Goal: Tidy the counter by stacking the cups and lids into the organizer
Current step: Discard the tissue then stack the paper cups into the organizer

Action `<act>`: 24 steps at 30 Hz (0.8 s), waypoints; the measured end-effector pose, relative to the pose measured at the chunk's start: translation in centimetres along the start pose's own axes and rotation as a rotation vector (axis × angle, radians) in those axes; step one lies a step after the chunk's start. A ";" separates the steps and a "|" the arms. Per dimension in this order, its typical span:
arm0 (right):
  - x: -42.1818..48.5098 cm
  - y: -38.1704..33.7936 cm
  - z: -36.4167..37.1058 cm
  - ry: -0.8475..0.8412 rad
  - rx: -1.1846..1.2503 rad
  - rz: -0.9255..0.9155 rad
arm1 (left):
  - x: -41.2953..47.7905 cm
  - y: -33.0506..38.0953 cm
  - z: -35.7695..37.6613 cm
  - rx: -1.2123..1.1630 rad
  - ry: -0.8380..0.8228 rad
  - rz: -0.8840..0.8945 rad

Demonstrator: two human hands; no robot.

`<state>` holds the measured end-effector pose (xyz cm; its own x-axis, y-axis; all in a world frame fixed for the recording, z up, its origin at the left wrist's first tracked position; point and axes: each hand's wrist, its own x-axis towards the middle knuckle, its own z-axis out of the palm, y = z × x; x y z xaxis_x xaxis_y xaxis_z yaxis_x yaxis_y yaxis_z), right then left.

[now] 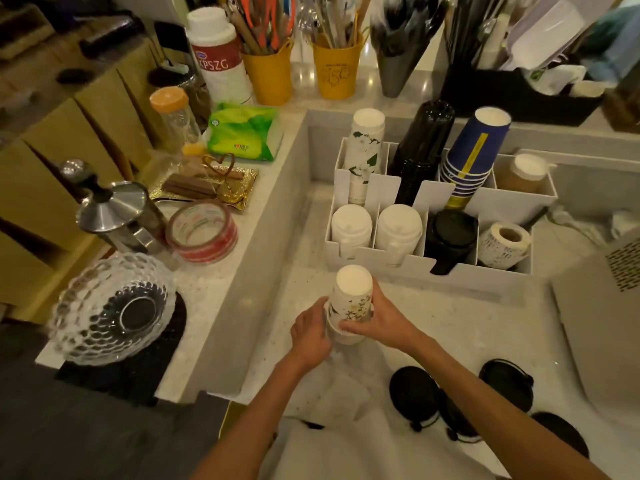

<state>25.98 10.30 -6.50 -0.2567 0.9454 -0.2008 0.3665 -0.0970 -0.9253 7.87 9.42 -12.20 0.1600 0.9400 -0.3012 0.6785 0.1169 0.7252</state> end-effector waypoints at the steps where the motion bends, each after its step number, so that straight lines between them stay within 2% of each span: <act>1: 0.4 -1.1 -0.8 0.029 0.005 -0.014 | 0.7 0.9 -0.9 -0.076 0.091 0.051; 2: 0.8 -2.4 -1.8 0.059 0.004 -0.037 | 1.7 1.9 -1.8 -0.117 0.192 0.113; 4: 1.8 -5.7 -4.4 0.119 -0.012 -0.092 | 4.2 4.2 -3.5 -0.052 0.370 0.259; 6: 3.4 -9.7 -7.6 0.186 -0.017 -0.163 | 7.3 6.5 -4.9 0.079 0.436 0.424; 10: 7.3 -18.5 -14.4 0.333 -0.032 -0.322 | 12.3 10.7 -5.9 0.434 0.265 0.603; 13: 10.5 -23.4 -17.2 0.382 -0.109 -0.385 | 14.2 11.3 -4.6 0.695 0.134 0.588; 16: 13.7 -24.7 -18.5 0.402 -0.107 -0.362 | 14.6 10.4 -3.5 0.748 0.124 0.562; 24: 17.5 -22.2 -18.5 0.508 -0.067 -0.237 | 14.5 9.8 -3.5 0.636 0.193 0.619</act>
<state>29.93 34.75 16.44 0.1180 0.9716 0.2051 0.4117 0.1401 -0.9005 14.28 25.30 -7.27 0.5439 0.8199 0.1789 0.7880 -0.5723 0.2270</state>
